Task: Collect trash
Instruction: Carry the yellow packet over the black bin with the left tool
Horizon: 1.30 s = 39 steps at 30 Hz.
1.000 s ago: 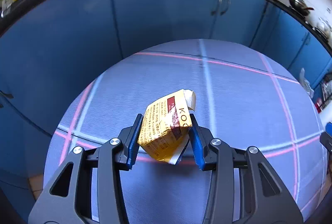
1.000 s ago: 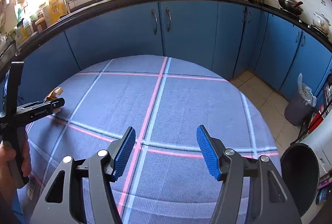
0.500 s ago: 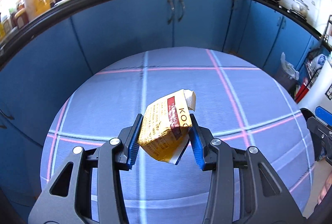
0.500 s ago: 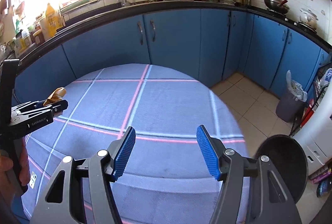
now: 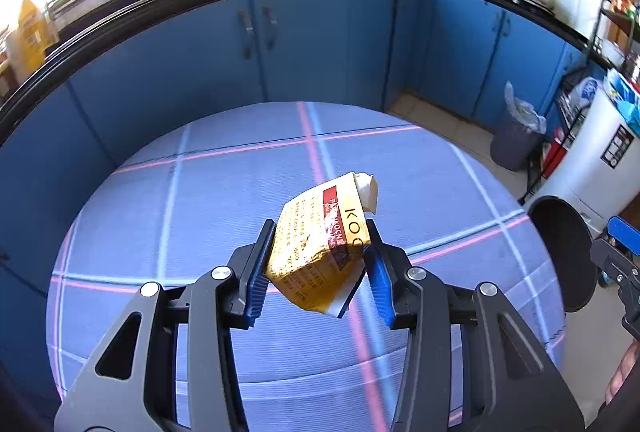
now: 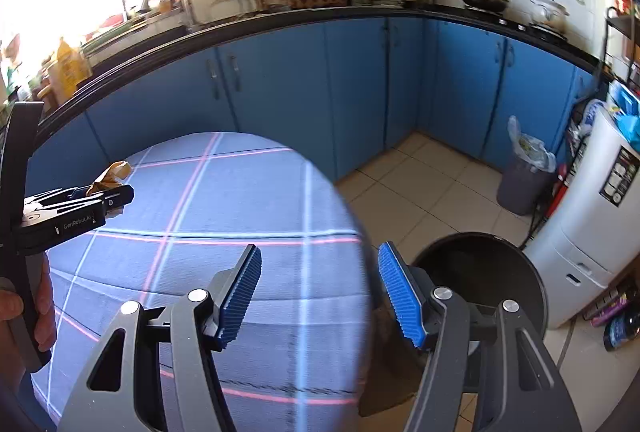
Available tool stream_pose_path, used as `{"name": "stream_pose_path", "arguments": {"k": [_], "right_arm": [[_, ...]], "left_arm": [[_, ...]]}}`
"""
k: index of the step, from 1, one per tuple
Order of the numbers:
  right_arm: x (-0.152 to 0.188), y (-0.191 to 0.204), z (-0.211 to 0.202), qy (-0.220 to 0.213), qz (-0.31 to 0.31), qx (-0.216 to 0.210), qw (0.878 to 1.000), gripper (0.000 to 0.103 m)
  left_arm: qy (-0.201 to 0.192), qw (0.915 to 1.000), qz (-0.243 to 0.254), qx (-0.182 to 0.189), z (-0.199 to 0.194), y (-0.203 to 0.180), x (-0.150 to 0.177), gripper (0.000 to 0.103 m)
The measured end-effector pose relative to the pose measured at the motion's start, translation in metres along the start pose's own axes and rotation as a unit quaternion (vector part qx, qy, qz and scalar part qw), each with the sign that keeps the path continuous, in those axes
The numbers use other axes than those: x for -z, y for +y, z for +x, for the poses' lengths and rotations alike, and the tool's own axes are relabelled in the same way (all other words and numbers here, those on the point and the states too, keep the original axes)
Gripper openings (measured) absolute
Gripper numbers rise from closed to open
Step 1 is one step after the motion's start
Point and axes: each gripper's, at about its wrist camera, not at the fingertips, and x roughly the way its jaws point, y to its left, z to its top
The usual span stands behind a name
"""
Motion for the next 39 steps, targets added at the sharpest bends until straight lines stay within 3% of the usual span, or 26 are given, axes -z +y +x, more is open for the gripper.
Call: {"name": "stream_pose_path", "arguments": {"k": [18, 39], "right_arm": [[0.009, -0.082, -0.010, -0.007, 0.055, 0.034, 0.998, 0.060], [0.030, -0.152, -0.013, -0.006, 0.100, 0.067, 0.993, 0.060]], "left_arm": [[0.006, 0.9959, 0.078, 0.046, 0.019, -0.122, -0.019, 0.044], [0.002, 0.9799, 0.173, 0.099, 0.026, -0.254, -0.028, 0.044]]}}
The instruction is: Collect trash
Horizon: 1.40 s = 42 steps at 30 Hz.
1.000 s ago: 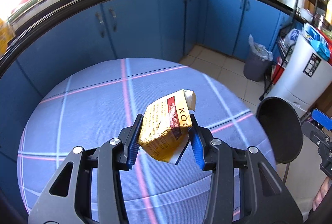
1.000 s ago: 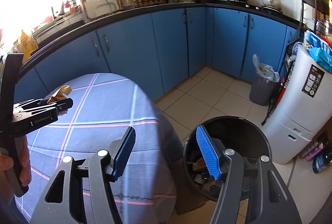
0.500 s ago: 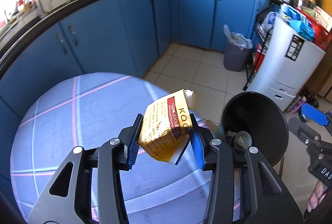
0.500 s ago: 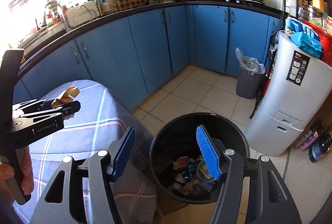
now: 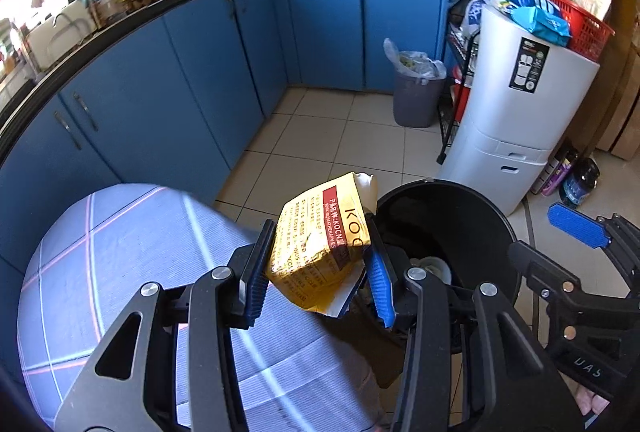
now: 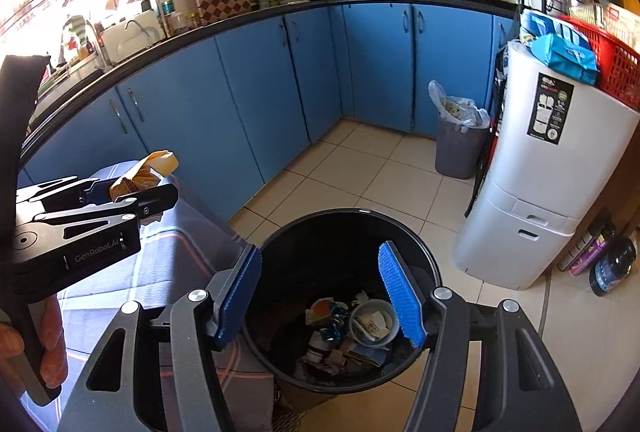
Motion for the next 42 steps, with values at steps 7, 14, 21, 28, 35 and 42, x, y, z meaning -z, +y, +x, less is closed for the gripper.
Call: {"name": "stream_pose_path", "arguments": {"k": [7, 14, 21, 28, 35, 42], "right_arm": [[0.004, -0.017, 0.009, 0.007, 0.011, 0.004, 1.000, 0.060], [0.008, -0.034, 0.019, 0.016, 0.023, 0.004, 1.000, 0.060], [0.009, -0.040, 0.028, 0.020, 0.024, 0.004, 1.000, 0.060], [0.010, -0.041, 0.033, 0.023, 0.027, 0.004, 0.999, 0.060], [0.010, -0.043, 0.034, 0.023, 0.027, 0.004, 0.999, 0.060], [0.010, -0.042, 0.034, 0.022, 0.026, 0.004, 0.999, 0.060]], "left_arm": [[0.008, 0.9998, 0.017, 0.010, 0.014, -0.023, -0.006, 0.044], [0.019, 0.9993, 0.031, 0.009, 0.031, -0.044, -0.010, 0.045], [0.029, 0.9989, 0.034, 0.013, 0.045, -0.055, -0.015, 0.047], [0.033, 0.9986, 0.037, 0.019, 0.052, -0.060, -0.016, 0.050], [0.029, 0.9987, 0.035, 0.023, 0.051, -0.061, -0.017, 0.077], [0.025, 0.9990, 0.025, 0.028, 0.045, -0.056, -0.017, 0.093]]}}
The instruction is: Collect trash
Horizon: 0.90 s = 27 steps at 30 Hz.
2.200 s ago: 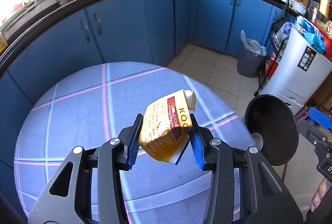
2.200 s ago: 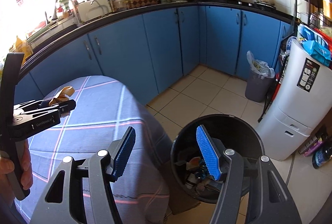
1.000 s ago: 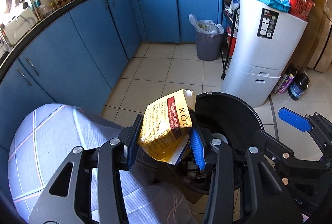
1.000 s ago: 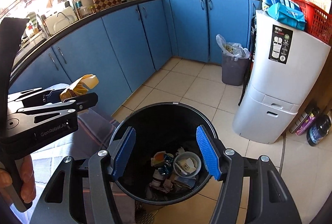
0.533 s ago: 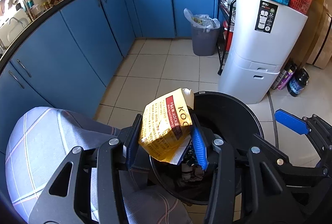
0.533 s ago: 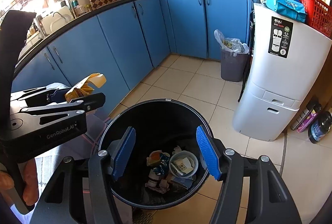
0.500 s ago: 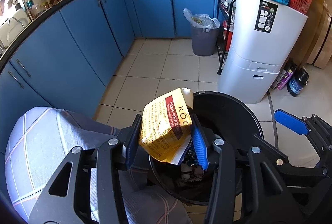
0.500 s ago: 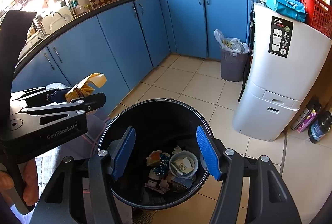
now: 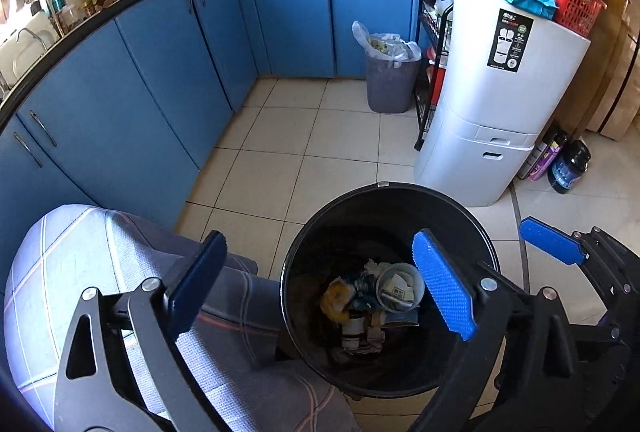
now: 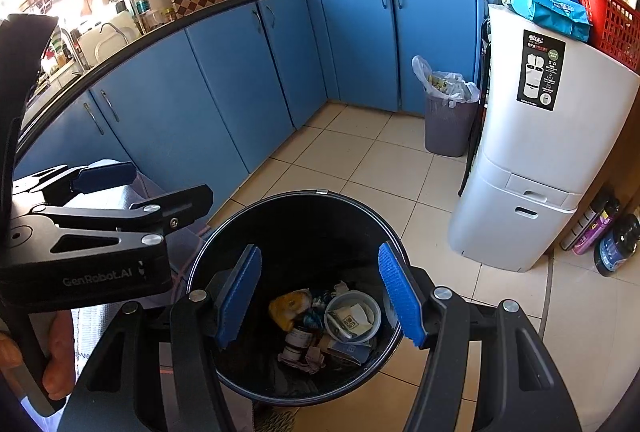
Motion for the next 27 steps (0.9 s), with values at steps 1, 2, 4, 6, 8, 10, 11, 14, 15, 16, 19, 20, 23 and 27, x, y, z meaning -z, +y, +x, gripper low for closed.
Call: {"name": "stream_pose_path", "arguments": {"k": [1, 2, 4, 6, 8, 10, 11, 14, 15, 16, 19, 20, 23, 27], "right_arm": [[0.000, 0.001, -0.001, 0.000, -0.001, 0.000, 1.000, 0.060], [0.000, 0.002, -0.001, -0.001, -0.001, 0.000, 1.000, 0.060], [0.001, 0.003, -0.002, -0.001, -0.003, -0.001, 1.000, 0.060], [0.000, 0.005, -0.003, -0.001, -0.004, -0.002, 1.000, 0.060], [0.000, 0.006, -0.004, -0.001, -0.004, -0.002, 1.000, 0.060], [-0.001, 0.006, -0.004, -0.001, -0.005, -0.002, 1.000, 0.060], [-0.001, 0.007, -0.004, -0.002, -0.005, -0.002, 1.000, 0.060], [-0.001, 0.007, -0.004, -0.002, -0.005, -0.002, 1.000, 0.060], [-0.001, 0.007, -0.005, -0.002, -0.005, -0.002, 1.000, 0.060], [-0.001, 0.007, -0.004, -0.002, -0.006, -0.001, 1.000, 0.060], [-0.001, 0.007, -0.005, -0.001, -0.005, -0.002, 1.000, 0.060], [-0.001, 0.008, -0.005, -0.001, -0.005, -0.002, 1.000, 0.060], [-0.001, 0.009, -0.006, -0.001, -0.006, -0.002, 1.000, 0.060], [-0.002, 0.009, -0.008, -0.003, -0.007, -0.003, 1.000, 0.060]], "left_arm": [[0.000, 1.0000, -0.002, 0.000, 0.000, 0.001, 0.001, 0.093], [0.002, 1.0000, -0.003, 0.000, -0.001, 0.003, 0.001, 0.093], [0.004, 1.0000, -0.005, 0.001, -0.001, 0.003, 0.001, 0.094], [0.006, 1.0000, -0.006, 0.001, -0.001, 0.004, 0.002, 0.095], [0.006, 1.0000, -0.004, 0.000, -0.002, 0.004, 0.003, 0.096], [0.003, 1.0000, -0.001, -0.001, -0.003, 0.003, 0.004, 0.098], [0.002, 1.0000, 0.000, -0.001, -0.004, 0.003, 0.004, 0.098], [-0.001, 1.0000, 0.002, -0.006, -0.006, 0.002, 0.005, 0.099], [-0.001, 1.0000, 0.002, -0.009, -0.005, 0.003, 0.005, 0.099], [-0.002, 1.0000, 0.002, -0.009, -0.006, 0.004, 0.006, 0.099], [0.003, 0.9999, -0.004, -0.012, -0.005, 0.008, 0.007, 0.099], [0.007, 0.9999, -0.009, -0.004, -0.005, 0.011, 0.007, 0.099], [0.005, 0.9997, -0.023, 0.012, -0.007, 0.015, 0.008, 0.099], [0.000, 0.9996, -0.026, 0.006, -0.011, 0.017, 0.008, 0.099]]}}
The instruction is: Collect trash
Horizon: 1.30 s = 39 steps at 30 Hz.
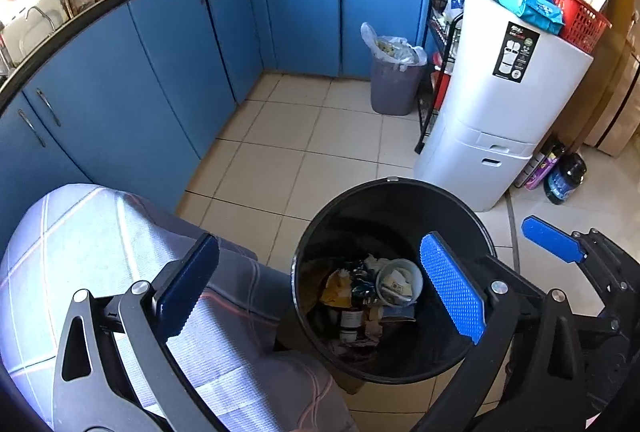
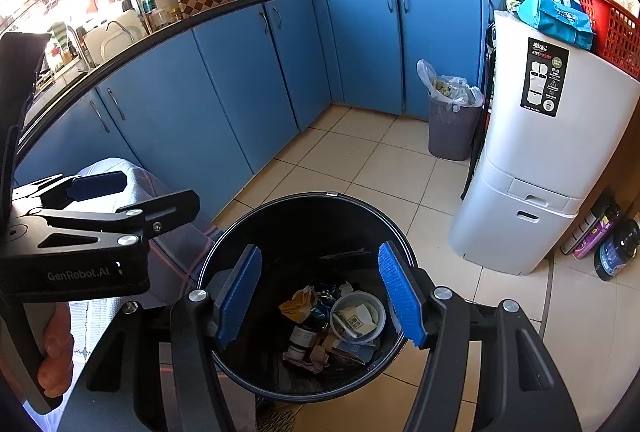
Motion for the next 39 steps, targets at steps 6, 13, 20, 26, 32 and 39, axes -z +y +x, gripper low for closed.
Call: {"name": "stream_pose_path", "arguments": {"k": [6, 13, 20, 26, 32, 39], "right_arm": [[-0.0005, 0.0013, -0.0009, 0.000, -0.001, 0.000, 1.000, 0.060], [-0.0007, 0.0009, -0.0002, -0.001, 0.000, 0.005, 1.000, 0.061], [-0.0014, 0.0010, -0.0026, -0.011, -0.007, 0.003, 1.000, 0.095], [-0.0021, -0.0016, 0.0014, -0.004, -0.005, 0.000, 1.000, 0.096], [-0.0024, -0.0015, 0.0003, -0.008, -0.006, 0.002, 1.000, 0.096], [-0.0020, -0.0012, 0.0003, -0.006, -0.007, 0.002, 1.000, 0.096]], "left_arm": [[0.006, 1.0000, 0.007, -0.001, -0.0003, -0.0023, 0.0035, 0.099], [0.005, 0.9999, 0.003, -0.015, -0.0014, 0.0014, 0.0044, 0.099], [0.003, 0.9999, -0.007, -0.015, -0.0029, 0.0064, 0.0040, 0.099], [0.004, 0.9998, -0.008, -0.015, -0.0031, 0.0059, 0.0043, 0.099], [0.003, 0.9999, -0.009, -0.013, -0.0044, 0.0074, 0.0038, 0.099], [-0.003, 0.9999, -0.005, -0.013, -0.0090, 0.0060, 0.0042, 0.099]]}}
